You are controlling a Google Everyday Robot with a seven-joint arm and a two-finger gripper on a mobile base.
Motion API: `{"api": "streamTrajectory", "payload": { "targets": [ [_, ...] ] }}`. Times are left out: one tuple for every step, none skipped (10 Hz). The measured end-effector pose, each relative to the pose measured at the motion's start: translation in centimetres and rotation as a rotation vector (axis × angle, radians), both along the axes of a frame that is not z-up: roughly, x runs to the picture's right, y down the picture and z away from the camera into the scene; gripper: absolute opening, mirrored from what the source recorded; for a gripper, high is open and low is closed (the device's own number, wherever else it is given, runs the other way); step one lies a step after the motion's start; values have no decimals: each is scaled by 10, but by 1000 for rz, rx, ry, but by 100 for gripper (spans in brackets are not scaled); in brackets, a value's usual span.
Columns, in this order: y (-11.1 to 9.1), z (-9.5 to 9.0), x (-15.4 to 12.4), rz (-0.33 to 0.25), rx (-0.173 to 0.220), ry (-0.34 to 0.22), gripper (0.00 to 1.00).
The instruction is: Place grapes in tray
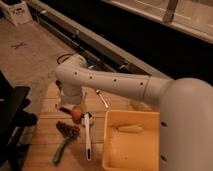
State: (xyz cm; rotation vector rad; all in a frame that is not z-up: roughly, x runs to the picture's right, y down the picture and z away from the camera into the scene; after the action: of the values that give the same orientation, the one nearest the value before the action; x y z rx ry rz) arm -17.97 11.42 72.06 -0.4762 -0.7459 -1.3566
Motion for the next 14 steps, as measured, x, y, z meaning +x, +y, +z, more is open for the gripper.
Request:
{"api": "streamTrajectory", "payload": {
  "targets": [
    [9, 3, -9, -42, -12, -46, 80],
    [17, 6, -16, -72, -25, -90, 80],
    [21, 6, -17, -84, -37, -115, 80],
    [23, 5, -18, -90, -41, -127, 80],
    [23, 5, -19, -90, -41, -128, 80],
    [23, 5, -19, -90, -41, -127, 80],
    [22, 5, -18, -89, -41, -126, 80],
    [22, 6, -16, -92, -34, -116, 80],
    [20, 11, -13, -95, -18, -104, 80],
    [20, 16, -10, -96, -17, -105, 80],
    [23, 22, -13, -109, -21, -117, 80],
    [28, 31, -21, -122, -27, -135, 80],
    [31, 38, -30, -138, -30, -154, 80],
    [35, 46, -37, -151, -34, -169, 80]
  ]
}}
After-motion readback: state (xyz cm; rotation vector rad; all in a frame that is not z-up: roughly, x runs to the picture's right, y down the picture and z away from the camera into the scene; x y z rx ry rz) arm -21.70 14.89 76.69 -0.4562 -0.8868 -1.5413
